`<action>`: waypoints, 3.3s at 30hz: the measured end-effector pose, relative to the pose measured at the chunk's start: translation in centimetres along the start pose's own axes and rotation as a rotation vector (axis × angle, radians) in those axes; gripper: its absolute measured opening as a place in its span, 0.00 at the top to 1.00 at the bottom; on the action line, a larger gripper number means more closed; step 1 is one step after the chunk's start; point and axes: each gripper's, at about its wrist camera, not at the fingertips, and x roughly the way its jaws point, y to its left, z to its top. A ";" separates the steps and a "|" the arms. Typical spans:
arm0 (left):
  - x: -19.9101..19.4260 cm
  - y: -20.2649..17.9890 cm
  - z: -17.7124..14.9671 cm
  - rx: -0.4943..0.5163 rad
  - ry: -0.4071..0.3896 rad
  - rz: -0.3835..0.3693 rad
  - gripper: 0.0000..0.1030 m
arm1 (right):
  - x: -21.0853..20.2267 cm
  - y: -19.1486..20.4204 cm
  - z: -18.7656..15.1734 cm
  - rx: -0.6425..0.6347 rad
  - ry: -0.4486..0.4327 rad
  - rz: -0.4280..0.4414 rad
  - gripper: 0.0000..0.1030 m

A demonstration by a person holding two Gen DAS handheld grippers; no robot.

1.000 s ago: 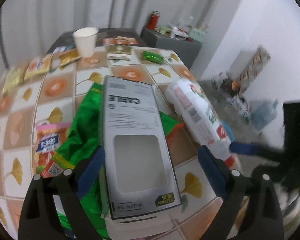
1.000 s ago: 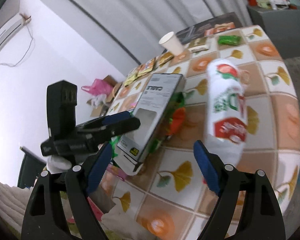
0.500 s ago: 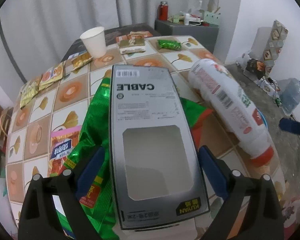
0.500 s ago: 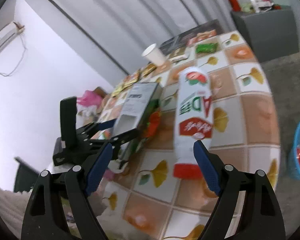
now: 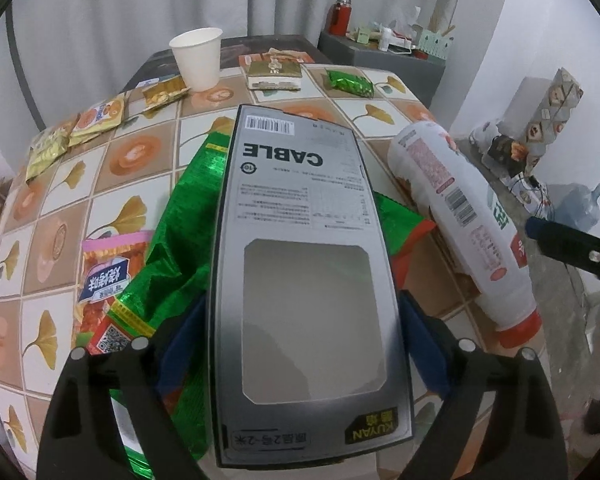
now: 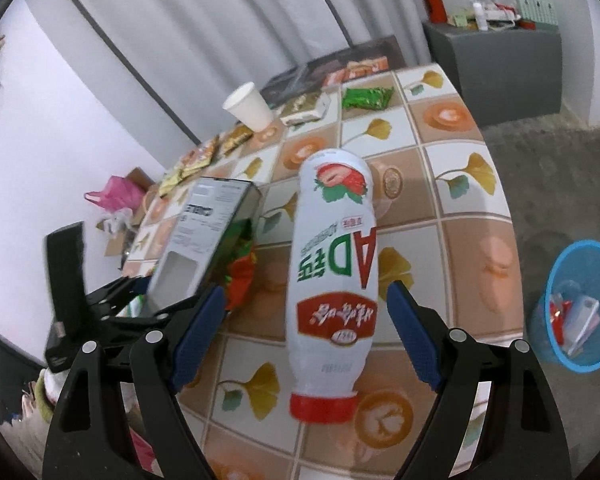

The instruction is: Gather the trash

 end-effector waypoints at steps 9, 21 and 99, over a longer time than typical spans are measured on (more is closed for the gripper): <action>-0.9 0.9 -0.2 -0.044 -0.052 -0.039 0.17 | 3.2 -0.8 1.0 0.037 0.077 -0.045 0.33; -3.5 2.0 -0.6 -0.106 -0.157 -0.094 0.18 | 3.6 -2.1 0.6 0.143 0.068 -0.003 0.47; -14.3 -15.8 1.4 0.074 -0.387 -0.390 0.18 | -19.4 -9.0 -10.4 0.428 -0.487 0.128 0.47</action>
